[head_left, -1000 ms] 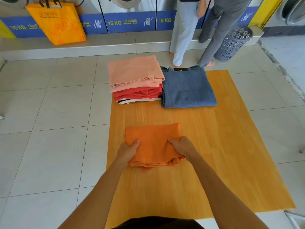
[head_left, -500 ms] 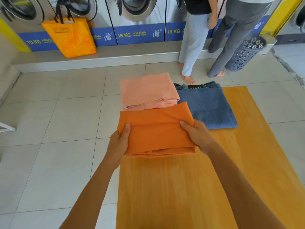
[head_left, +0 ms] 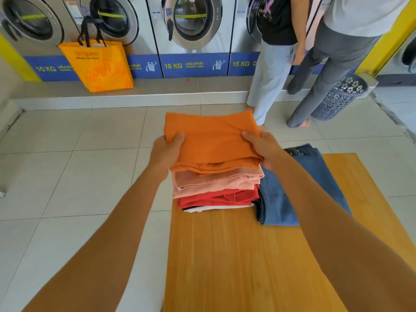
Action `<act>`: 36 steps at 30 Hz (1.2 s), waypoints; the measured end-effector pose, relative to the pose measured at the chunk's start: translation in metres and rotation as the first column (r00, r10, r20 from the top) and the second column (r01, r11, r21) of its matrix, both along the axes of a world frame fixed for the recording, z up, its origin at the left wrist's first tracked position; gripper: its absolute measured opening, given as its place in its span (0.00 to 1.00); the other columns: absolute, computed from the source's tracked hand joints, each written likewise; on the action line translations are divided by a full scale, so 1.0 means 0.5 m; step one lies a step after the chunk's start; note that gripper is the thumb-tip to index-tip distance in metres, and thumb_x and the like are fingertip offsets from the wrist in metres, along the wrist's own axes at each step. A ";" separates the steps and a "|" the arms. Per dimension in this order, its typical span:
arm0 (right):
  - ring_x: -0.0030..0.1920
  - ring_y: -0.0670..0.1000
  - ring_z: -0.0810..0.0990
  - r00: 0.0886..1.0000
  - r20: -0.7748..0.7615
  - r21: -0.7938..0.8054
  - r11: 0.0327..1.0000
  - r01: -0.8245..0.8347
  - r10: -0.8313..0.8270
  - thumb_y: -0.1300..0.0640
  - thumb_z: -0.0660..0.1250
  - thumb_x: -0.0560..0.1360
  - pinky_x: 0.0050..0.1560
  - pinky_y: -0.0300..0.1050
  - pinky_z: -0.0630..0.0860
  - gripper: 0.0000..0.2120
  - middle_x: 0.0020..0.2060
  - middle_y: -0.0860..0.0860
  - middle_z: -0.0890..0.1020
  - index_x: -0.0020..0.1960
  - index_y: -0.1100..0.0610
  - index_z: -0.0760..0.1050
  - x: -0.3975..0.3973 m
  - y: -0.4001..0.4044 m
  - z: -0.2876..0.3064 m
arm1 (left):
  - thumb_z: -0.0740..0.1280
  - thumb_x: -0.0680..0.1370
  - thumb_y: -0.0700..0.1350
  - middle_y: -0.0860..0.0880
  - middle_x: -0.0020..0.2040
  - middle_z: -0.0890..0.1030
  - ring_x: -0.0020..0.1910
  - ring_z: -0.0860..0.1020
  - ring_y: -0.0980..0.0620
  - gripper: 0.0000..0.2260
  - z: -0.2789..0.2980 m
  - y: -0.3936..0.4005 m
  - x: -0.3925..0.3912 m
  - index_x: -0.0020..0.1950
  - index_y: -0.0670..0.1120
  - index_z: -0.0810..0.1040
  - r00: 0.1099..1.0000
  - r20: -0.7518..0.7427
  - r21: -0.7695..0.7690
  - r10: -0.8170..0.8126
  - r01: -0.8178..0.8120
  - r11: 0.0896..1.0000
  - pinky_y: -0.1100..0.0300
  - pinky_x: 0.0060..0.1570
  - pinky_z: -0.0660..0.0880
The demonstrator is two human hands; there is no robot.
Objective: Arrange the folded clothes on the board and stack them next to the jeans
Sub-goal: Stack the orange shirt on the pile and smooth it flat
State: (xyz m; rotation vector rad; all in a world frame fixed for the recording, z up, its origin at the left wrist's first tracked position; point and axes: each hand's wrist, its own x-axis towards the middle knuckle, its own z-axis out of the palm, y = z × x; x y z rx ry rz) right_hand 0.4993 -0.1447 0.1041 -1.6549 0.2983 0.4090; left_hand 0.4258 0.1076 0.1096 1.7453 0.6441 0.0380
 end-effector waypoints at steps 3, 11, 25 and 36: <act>0.50 0.54 0.82 0.999 -0.018 -0.211 0.977 -0.040 0.037 0.51 0.72 0.77 0.48 0.48 0.80 0.17 0.53 0.57 0.84 0.60 0.61 0.79 -0.001 -0.018 -0.071 | 0.65 0.79 0.57 0.45 0.63 0.78 0.59 0.78 0.42 0.25 -0.093 -0.032 -0.042 0.71 0.44 0.69 0.971 -0.212 0.084 -0.115 0.135 0.987 0.46 0.59 0.77; 0.40 0.54 0.80 0.983 0.135 -0.416 0.908 -0.055 0.121 0.46 0.72 0.74 0.40 0.49 0.76 0.20 0.42 0.59 0.84 0.49 0.64 0.80 0.020 -0.039 -0.085 | 0.69 0.77 0.56 0.47 0.63 0.75 0.54 0.76 0.47 0.27 -0.116 -0.003 -0.039 0.71 0.46 0.66 0.982 -0.186 0.148 -0.037 0.066 0.987 0.54 0.49 0.74; 0.81 0.57 0.51 0.654 0.238 -0.911 0.398 -0.106 0.718 0.35 0.47 0.81 0.77 0.64 0.52 0.29 0.81 0.52 0.53 0.78 0.45 0.59 -0.051 0.195 -0.102 | 0.58 0.80 0.62 0.46 0.54 0.81 0.52 0.79 0.43 0.23 -0.090 -0.013 0.066 0.60 0.45 0.78 0.987 -0.144 0.565 0.076 0.019 0.825 0.51 0.49 0.76; 0.81 0.60 0.47 0.654 0.201 -0.936 0.340 -0.091 0.729 0.24 0.39 0.74 0.74 0.72 0.44 0.36 0.82 0.52 0.51 0.79 0.35 0.45 -0.073 0.214 -0.173 | 0.60 0.83 0.51 0.52 0.46 0.79 0.42 0.75 0.53 0.08 -0.156 0.029 0.057 0.50 0.51 0.77 0.985 0.113 0.604 0.133 -0.175 0.778 0.62 0.39 0.69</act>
